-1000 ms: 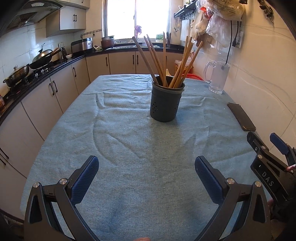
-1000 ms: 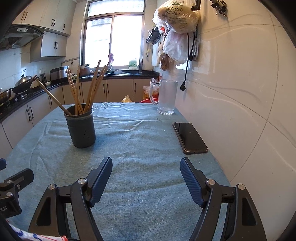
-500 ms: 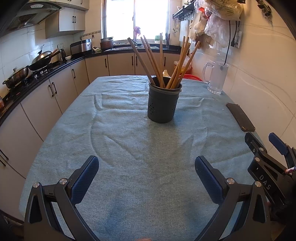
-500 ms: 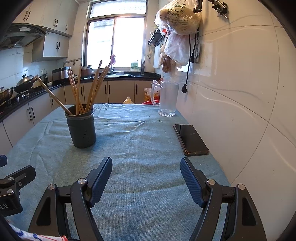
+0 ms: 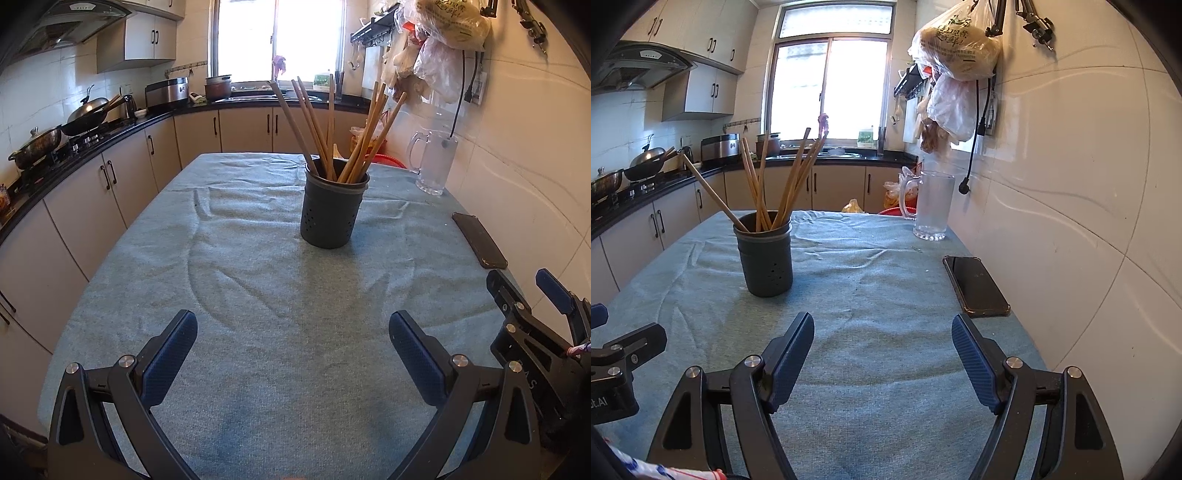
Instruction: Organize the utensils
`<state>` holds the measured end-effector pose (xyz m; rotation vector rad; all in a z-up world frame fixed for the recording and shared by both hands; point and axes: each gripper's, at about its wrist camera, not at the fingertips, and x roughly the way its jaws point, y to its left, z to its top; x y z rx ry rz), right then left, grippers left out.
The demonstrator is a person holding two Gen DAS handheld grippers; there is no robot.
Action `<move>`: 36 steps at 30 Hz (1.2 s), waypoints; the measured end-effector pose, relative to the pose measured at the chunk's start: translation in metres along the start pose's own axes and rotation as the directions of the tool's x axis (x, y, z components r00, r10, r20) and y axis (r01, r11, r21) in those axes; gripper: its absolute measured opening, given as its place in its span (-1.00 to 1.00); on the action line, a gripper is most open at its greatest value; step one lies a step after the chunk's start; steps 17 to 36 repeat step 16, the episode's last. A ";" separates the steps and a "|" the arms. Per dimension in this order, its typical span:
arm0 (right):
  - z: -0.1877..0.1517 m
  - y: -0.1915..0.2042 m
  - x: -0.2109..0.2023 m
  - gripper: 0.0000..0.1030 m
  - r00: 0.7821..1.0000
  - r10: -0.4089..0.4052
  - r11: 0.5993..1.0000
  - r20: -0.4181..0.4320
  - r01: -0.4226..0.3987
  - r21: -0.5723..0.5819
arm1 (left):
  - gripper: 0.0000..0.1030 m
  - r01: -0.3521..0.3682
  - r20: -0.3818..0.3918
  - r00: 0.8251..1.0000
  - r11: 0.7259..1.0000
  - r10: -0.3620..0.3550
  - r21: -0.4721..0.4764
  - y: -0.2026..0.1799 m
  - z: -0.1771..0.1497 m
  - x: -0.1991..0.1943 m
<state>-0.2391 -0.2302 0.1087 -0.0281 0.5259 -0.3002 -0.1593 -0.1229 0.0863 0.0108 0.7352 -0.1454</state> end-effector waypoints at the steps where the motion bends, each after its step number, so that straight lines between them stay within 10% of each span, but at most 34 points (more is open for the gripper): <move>1: 0.000 0.000 0.000 0.57 1.000 0.001 1.000 0.000 -0.001 -0.001 | 1.00 -0.001 -0.001 1.000 1.000 0.001 -0.001 0.001 0.000 0.000; 36: -0.002 0.006 0.000 0.59 1.000 0.014 1.000 -0.014 -0.014 -0.008 | 1.00 0.003 -0.018 1.000 1.000 -0.004 -0.013 0.006 -0.003 0.004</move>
